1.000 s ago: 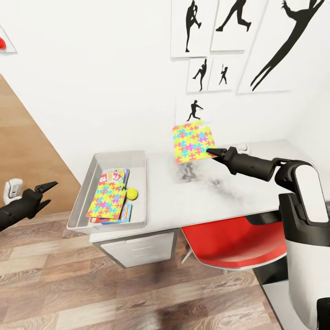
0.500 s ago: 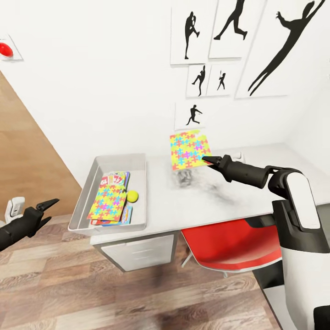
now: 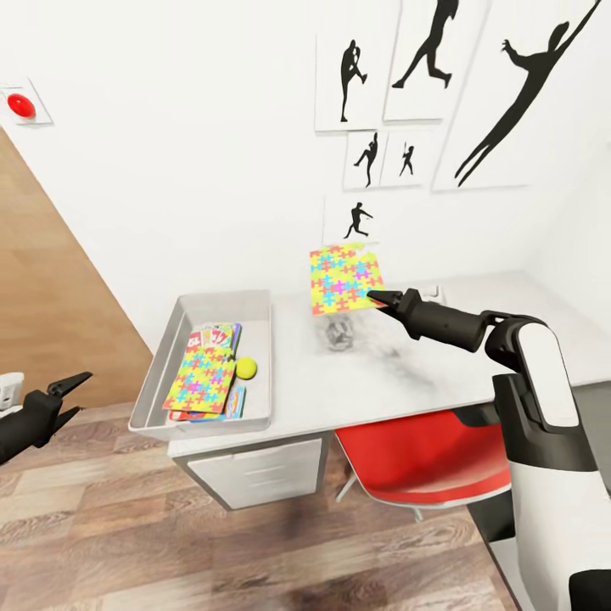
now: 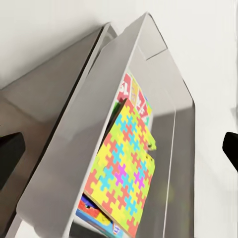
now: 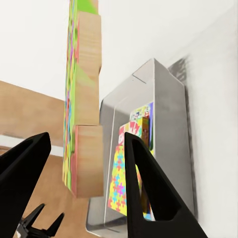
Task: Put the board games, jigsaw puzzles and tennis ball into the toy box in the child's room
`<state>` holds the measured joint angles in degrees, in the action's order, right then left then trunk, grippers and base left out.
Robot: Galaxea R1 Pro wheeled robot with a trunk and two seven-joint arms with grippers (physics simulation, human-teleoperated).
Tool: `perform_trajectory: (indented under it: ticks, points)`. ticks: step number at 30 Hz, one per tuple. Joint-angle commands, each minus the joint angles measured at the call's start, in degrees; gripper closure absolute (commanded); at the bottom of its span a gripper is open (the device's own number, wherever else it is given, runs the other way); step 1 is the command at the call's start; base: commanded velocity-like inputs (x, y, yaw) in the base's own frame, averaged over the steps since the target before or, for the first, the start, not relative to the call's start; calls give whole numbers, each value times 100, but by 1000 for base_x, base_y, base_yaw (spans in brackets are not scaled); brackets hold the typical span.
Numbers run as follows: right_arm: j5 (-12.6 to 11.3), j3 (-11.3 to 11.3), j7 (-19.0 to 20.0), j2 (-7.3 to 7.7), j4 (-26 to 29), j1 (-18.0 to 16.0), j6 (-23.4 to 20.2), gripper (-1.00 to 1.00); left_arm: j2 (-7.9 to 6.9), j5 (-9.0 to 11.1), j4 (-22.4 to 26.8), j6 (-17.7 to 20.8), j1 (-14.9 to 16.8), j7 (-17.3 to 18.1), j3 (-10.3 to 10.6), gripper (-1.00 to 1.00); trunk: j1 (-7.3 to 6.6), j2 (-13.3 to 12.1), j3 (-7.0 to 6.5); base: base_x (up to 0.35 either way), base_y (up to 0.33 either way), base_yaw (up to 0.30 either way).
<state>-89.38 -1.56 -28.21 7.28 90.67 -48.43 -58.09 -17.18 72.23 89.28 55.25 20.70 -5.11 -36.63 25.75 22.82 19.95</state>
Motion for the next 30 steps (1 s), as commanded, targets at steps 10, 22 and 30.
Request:
perform_trajectory:
  ticks: [10,22,30]
  points:
    - [34,-5,-54,-65,3,19,-5,100,3,44,-5,43,-24,-46,-107,-100,4,10,-83,5,13,0]
    - [50,-2,-53,-180,3,95,-6,100,4,7,-42,32,-30,-52,-79,-100,4,10,-194,74,206,0]
    - [52,18,-53,-218,3,115,-2,100,10,-2,-54,22,-28,-55,-45,-100,4,10,-268,101,256,0]
